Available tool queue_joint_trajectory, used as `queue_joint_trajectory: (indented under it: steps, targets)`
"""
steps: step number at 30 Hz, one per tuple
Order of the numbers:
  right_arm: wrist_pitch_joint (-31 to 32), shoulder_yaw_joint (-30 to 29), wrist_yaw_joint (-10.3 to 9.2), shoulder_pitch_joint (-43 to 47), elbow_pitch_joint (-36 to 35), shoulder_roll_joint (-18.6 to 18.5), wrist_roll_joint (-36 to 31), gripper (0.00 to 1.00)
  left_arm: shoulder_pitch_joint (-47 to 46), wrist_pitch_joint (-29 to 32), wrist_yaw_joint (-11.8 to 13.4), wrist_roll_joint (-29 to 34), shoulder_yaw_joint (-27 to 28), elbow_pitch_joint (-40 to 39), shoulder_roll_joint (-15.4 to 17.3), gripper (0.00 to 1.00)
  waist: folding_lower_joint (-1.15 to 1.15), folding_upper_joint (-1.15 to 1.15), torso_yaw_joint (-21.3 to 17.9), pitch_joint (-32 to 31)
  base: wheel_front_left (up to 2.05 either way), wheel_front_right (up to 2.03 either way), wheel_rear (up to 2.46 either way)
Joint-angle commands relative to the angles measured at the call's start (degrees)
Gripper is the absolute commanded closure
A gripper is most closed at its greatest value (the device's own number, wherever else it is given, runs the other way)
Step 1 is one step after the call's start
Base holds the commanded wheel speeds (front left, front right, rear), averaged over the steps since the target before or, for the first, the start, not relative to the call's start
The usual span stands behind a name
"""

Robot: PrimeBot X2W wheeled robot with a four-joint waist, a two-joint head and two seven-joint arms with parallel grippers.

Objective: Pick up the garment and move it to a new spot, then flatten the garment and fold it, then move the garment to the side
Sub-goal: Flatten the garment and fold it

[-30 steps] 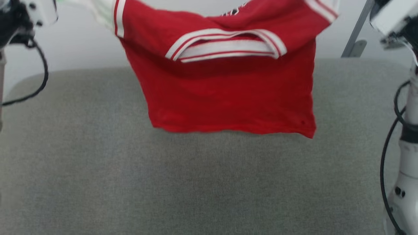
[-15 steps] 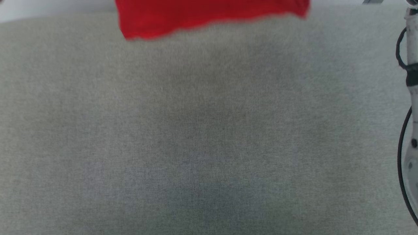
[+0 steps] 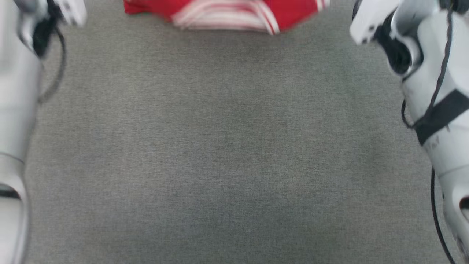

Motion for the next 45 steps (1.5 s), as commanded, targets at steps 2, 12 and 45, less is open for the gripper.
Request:
queue_joint_trajectory:
  steps: [2,12,45]
  targets:
    - [3.5,1.6,-0.04,3.1,-1.1,-1.1,4.8,1.00,3.2,4.0,-0.1,-3.4,-1.1,0.3,-0.2,1.00,0.00,0.00,0.5,-0.8,0.00,0.00,0.00]
    - [19.5,2.6,-0.03,17.9,-9.5,-6.7,19.8,1.00,16.8,17.5,-0.2,-12.9,-5.2,-6.6,4.0,1.00,0.00,0.00,1.7,-5.9,0.00,0.00,0.00]
    - [63.4,-27.6,-0.04,72.7,-62.7,-2.5,14.5,1.00,75.4,30.6,29.0,-28.4,2.0,-70.2,27.4,1.00,0.00,0.00,4.9,-9.4,0.00,0.00,0.00]
